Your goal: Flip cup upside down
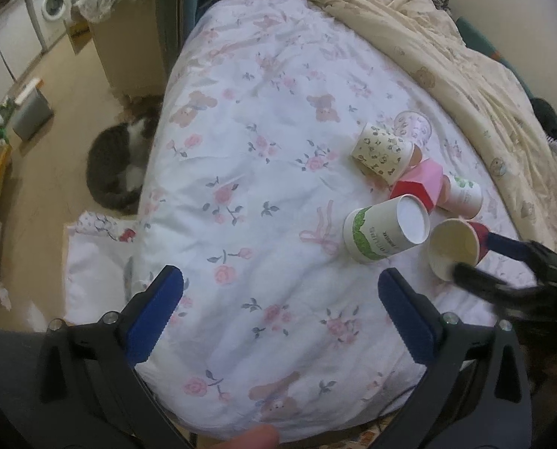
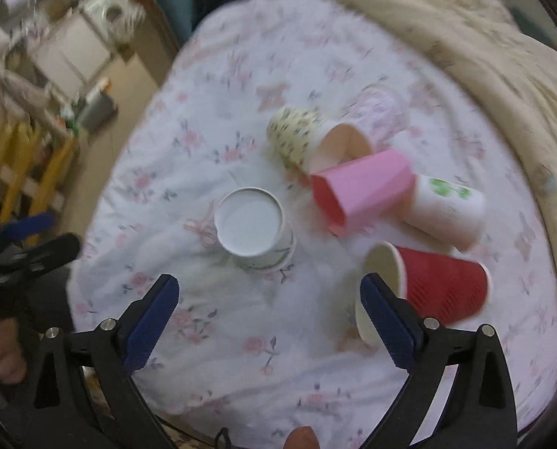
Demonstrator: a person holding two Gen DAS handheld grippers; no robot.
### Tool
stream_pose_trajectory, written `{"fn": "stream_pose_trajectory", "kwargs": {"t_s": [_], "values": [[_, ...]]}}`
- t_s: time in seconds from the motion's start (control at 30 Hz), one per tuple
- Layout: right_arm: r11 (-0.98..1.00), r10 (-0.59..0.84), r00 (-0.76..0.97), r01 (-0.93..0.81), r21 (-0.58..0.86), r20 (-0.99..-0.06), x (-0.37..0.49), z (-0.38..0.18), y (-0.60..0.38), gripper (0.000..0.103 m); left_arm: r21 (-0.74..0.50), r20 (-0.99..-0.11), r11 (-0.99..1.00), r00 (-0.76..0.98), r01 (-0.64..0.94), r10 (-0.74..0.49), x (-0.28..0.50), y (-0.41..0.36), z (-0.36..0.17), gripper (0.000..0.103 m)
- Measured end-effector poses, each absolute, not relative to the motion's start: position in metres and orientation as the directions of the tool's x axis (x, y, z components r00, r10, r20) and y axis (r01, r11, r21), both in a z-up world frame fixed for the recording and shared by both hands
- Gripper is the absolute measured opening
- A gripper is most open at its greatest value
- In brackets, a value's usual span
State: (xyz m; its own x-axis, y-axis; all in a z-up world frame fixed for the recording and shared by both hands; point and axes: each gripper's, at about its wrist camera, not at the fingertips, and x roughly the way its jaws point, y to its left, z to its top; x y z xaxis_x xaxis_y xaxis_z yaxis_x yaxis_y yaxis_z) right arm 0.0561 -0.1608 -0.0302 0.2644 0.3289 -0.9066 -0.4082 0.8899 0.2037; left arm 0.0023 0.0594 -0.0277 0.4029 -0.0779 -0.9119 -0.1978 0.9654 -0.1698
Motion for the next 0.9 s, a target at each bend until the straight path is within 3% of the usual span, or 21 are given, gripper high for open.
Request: {"fn": "stream_pose_trajectory", "kwargs": {"t_s": [0.2,0.53,0.9], "values": [[0.906,0.403,0.375,-0.293,0.306,-0.835,0.012,-0.014,-0.185,0.103,-0.16,-0.888,0.978,0.453,-0.137,-0.082,-0.013,0.04,-0.021,0.103],[0.955,0.297,0.558,-0.178,0.238,-0.775,-0.023,-0.022,-0.206,0.103,-0.115,-0.841,0.989,0.54,-0.094,-0.047,-0.036,0.013,-0.016,0.103],[0.962,0.272,0.562,-0.171,0.211,-0.782,-0.021,-0.031,-0.206,0.103,0.013,-0.794,0.996,0.605,-0.086,0.063,-0.038,0.001,-0.017,0.103]]}}
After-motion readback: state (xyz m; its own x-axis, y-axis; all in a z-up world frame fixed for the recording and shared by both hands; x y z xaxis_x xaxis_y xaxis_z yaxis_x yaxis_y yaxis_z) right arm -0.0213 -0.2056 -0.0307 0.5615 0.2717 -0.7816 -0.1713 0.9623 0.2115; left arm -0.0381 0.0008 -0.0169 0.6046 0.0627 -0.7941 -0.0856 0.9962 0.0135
